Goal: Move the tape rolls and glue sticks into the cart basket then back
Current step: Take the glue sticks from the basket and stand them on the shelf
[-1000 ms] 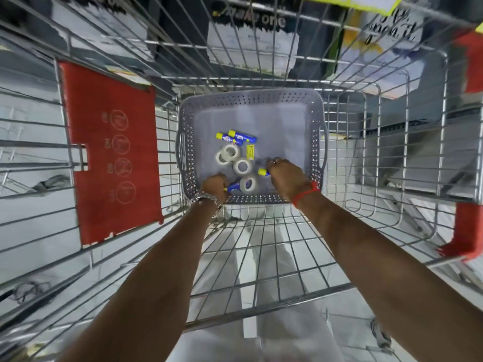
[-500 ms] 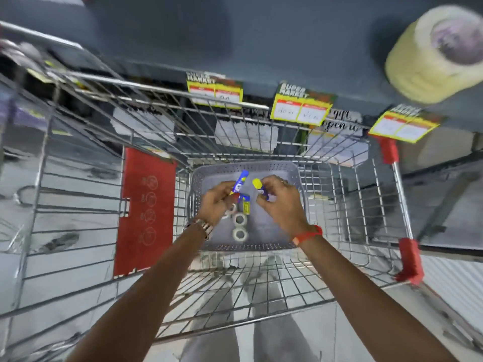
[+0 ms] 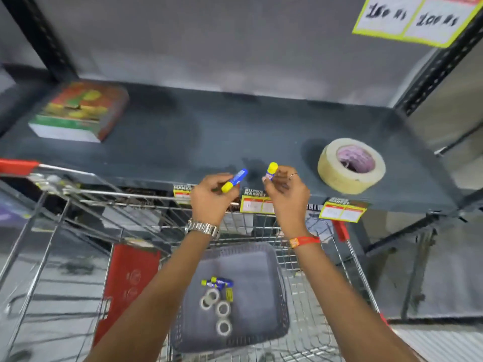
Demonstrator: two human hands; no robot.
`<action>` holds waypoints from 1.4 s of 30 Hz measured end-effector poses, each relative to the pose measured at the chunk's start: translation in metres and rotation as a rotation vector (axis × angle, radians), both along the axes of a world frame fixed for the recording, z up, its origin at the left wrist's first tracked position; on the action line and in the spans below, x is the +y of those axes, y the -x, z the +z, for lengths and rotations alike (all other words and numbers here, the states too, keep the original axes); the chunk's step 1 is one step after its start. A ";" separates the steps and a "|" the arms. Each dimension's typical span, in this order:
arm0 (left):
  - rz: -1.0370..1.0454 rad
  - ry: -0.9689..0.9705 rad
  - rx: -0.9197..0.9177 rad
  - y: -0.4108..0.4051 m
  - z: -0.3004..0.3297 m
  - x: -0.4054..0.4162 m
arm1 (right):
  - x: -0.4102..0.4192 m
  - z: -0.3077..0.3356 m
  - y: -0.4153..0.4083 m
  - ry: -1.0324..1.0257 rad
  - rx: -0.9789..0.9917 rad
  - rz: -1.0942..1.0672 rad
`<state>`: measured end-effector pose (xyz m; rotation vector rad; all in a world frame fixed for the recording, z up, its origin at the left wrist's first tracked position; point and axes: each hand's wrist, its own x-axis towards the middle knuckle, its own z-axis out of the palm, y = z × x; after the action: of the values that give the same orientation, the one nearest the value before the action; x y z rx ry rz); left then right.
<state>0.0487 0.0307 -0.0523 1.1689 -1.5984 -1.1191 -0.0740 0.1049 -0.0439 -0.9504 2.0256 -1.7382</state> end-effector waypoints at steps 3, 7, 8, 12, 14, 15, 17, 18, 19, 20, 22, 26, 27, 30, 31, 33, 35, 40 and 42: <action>-0.023 -0.012 -0.106 0.026 0.012 -0.018 | -0.021 0.006 0.023 -0.013 0.043 -0.091; -0.068 0.047 -0.207 0.049 0.018 -0.029 | -0.038 0.002 0.041 -0.125 0.083 -0.126; -0.074 0.050 -0.207 0.052 0.018 -0.031 | -0.041 -0.001 0.044 -0.146 0.083 -0.124; -0.066 0.043 -0.194 0.064 0.022 -0.037 | -0.048 -0.005 0.051 -0.167 0.088 -0.115; -0.044 0.025 -0.185 0.069 0.023 -0.041 | -0.052 -0.005 0.053 -0.170 0.081 -0.113; -0.040 0.025 -0.197 0.071 0.023 -0.043 | -0.054 -0.005 0.054 -0.172 0.082 -0.109; -0.065 0.055 -0.251 0.074 0.021 -0.046 | -0.058 -0.006 0.056 -0.174 0.075 -0.096; -0.096 0.063 -0.277 0.075 0.018 -0.046 | -0.059 -0.007 0.055 -0.170 0.063 -0.091; -0.138 0.054 -0.298 0.075 0.016 -0.045 | -0.061 -0.007 0.056 -0.166 0.056 -0.090; -0.181 0.054 -0.321 0.075 0.013 -0.043 | -0.061 -0.008 0.055 -0.165 0.057 -0.093; -0.252 0.126 -0.424 0.072 0.005 -0.038 | -0.062 -0.011 0.055 -0.171 0.064 -0.096; -0.341 0.322 -0.657 0.065 -0.003 -0.029 | -0.062 -0.014 0.054 -0.172 0.064 -0.098; -0.347 0.342 -0.664 0.064 -0.004 -0.027 | -0.062 -0.014 0.054 -0.172 0.069 -0.100; -0.330 0.367 -0.635 0.064 -0.007 -0.024 | -0.061 -0.014 0.054 -0.176 0.081 -0.100; -0.322 0.369 -0.642 0.064 -0.008 -0.024 | -0.061 -0.014 0.055 -0.181 0.081 -0.099; -0.284 0.402 -0.650 0.062 -0.008 -0.023 | -0.062 -0.014 0.055 -0.190 0.079 -0.098; -0.187 0.489 -0.614 0.061 -0.006 -0.026 | -0.062 -0.014 0.055 -0.188 0.072 -0.092; -0.105 0.397 -0.382 0.062 0.018 -0.035 | -0.063 -0.011 0.057 -0.201 0.024 -0.091; -0.051 0.362 -0.324 0.063 0.024 -0.036 | -0.064 -0.010 0.057 -0.200 0.012 -0.097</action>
<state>-0.0144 -0.0052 -0.0285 1.1061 -1.9885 -0.6510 -0.1305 0.0412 -0.0544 -0.8135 2.2364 -1.5421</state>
